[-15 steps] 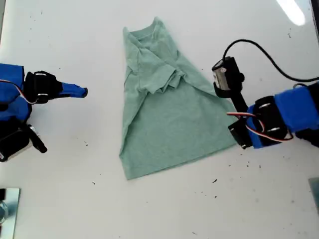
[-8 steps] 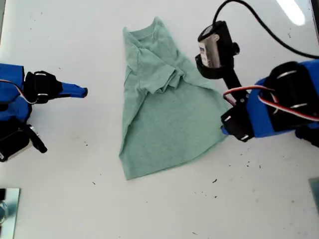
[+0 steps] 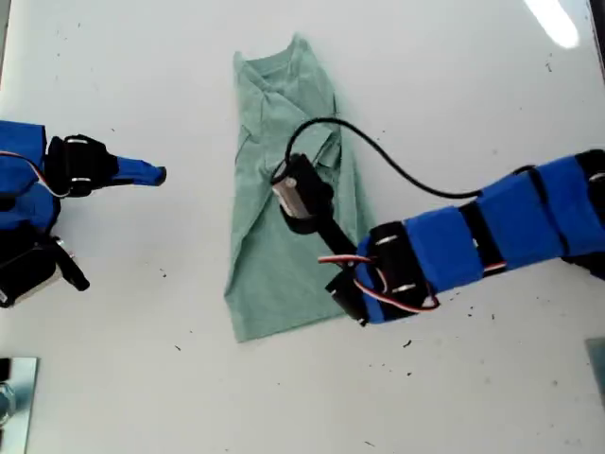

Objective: Fold t shirt

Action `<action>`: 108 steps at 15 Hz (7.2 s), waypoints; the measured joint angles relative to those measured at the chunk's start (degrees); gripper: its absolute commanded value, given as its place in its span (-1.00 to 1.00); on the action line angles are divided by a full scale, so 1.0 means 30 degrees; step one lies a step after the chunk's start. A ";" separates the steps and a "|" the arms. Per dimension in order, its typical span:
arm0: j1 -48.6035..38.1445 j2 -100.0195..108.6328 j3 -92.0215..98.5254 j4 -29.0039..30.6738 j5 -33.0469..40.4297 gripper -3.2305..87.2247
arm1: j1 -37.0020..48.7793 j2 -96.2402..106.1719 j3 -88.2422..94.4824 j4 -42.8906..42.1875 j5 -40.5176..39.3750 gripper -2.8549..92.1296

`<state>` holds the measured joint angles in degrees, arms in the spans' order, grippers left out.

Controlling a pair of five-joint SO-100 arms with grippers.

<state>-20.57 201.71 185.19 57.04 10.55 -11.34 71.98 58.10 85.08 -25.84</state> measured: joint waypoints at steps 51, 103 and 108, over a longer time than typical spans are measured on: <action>1.2422 -3.4482 -2.1504 -0.0059 -0.7646 -0.69 | 1.0898 2.5928 3.4893 -0.9785 -0.4365 -0.88; 0.9229 -3.7441 -3.2959 0.6035 -0.2490 -0.29 | 0.0645 0.3135 0.1318 -0.0732 0.2783 -0.32; 0.9258 -4.1895 -3.3105 0.3779 -0.2344 -0.61 | -0.0264 -0.1465 0.0146 -0.2666 0.5156 -0.37</action>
<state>7.21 76.03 85.87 68.38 3.52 -12.13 67.59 58.54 77.08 -10.37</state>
